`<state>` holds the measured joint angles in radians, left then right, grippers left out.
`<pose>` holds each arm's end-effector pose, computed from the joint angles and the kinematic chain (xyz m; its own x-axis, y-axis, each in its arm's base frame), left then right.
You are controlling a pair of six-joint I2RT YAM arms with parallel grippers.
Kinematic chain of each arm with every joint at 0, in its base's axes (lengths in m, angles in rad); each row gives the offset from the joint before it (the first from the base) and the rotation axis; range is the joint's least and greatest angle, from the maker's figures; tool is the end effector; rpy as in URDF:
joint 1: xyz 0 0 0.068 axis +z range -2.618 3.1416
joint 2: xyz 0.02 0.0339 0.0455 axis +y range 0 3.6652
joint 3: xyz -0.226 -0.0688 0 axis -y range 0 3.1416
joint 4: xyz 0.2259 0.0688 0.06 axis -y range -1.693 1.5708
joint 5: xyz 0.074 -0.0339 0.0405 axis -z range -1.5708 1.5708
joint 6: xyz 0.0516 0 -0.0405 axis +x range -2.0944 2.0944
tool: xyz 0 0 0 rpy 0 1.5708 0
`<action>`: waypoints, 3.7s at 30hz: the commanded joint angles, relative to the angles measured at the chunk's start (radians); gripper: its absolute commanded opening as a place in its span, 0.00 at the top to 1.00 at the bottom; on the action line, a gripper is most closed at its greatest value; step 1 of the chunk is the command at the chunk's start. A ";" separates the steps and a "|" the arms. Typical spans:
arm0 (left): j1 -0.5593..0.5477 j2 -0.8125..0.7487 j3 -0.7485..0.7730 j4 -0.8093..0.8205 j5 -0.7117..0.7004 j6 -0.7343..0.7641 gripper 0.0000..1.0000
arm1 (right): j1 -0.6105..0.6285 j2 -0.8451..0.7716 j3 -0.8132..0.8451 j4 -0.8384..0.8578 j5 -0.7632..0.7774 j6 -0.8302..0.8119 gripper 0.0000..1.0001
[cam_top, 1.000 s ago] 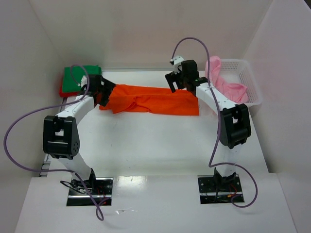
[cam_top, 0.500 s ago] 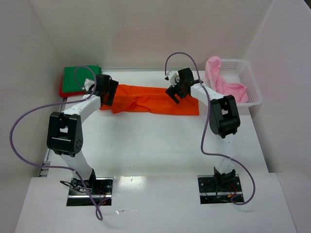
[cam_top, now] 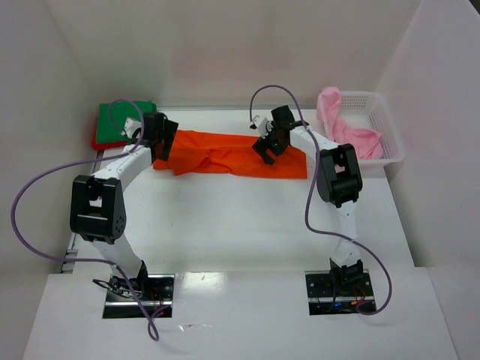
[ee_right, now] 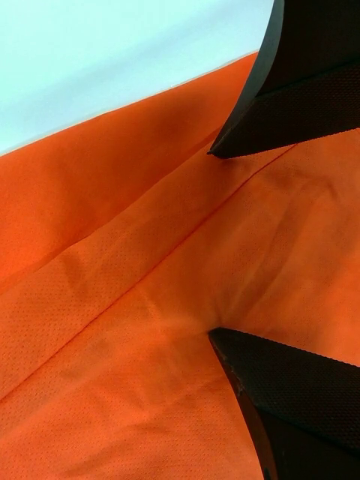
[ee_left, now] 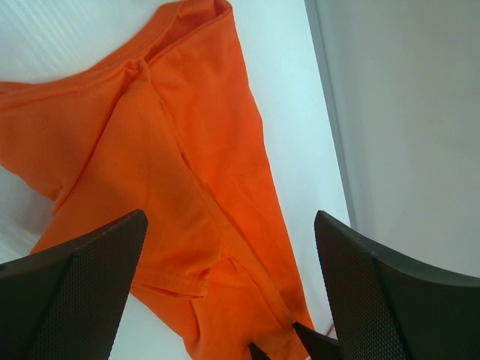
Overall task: Fold and stack the t-shirts
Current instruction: Rotate the tshirt 90 degrees
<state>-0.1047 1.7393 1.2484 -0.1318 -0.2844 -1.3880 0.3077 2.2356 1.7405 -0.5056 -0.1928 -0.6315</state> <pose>0.3852 -0.0259 0.2107 0.0188 -0.9510 -0.3086 -0.5933 0.2378 -0.7690 0.4297 0.1469 0.1319 -0.4139 -0.7395 -0.5308 -0.7931 0.5792 -0.1884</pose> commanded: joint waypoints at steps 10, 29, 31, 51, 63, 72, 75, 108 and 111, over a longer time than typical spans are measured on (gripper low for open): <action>0.011 -0.003 0.046 0.004 -0.075 0.029 0.00 | 0.093 0.018 0.050 -0.092 -0.005 -0.025 0.00; 0.083 -0.267 -0.155 0.015 -0.076 0.124 0.00 | 0.439 -0.168 -0.263 -0.058 -0.057 0.304 0.00; 0.092 -0.245 -0.139 -0.001 -0.021 0.200 0.00 | 0.475 -0.243 -0.327 -0.005 -0.057 0.352 0.00; 0.117 0.051 -0.033 0.000 0.228 0.515 0.00 | 0.791 -0.562 -0.788 0.276 -0.068 0.782 0.00; 0.057 0.272 0.134 0.018 0.268 0.576 0.00 | 0.791 -0.616 -0.803 0.280 0.039 0.840 0.00; -0.010 0.428 0.388 -0.106 0.238 0.684 0.00 | 0.791 -0.639 -0.783 0.184 0.243 0.852 0.00; -0.044 0.505 0.534 -0.164 0.252 0.762 0.00 | 0.791 -0.639 -0.794 0.211 0.265 0.885 0.00; -0.167 1.148 1.878 -0.837 0.278 0.883 0.00 | 0.729 -0.590 -0.748 0.225 0.266 0.990 0.00; -0.158 1.106 1.882 -0.888 0.269 0.912 0.00 | 0.729 -0.672 -0.757 0.170 0.372 1.018 0.00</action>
<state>-0.2871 2.8964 3.0825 -0.9157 0.0128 -0.5194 1.0340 1.6527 0.9489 -0.2844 0.0368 0.3527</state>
